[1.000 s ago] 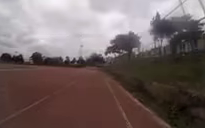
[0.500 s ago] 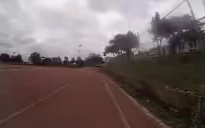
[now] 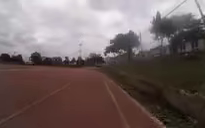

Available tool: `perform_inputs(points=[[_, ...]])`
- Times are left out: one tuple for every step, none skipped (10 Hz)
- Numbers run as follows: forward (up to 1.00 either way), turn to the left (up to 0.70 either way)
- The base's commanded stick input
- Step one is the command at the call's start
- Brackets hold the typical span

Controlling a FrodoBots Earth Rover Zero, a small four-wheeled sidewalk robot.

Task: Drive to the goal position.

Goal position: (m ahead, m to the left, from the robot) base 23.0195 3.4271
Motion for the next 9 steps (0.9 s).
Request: perform_inputs(points=[[0.70,0.00],[0.70,0.00],[0.70,0.18],[0.70,0.14],[0.70,0.09],[0.70,0.05],[0.70,0.01],[0.70,0.00],[0.70,0.00]])
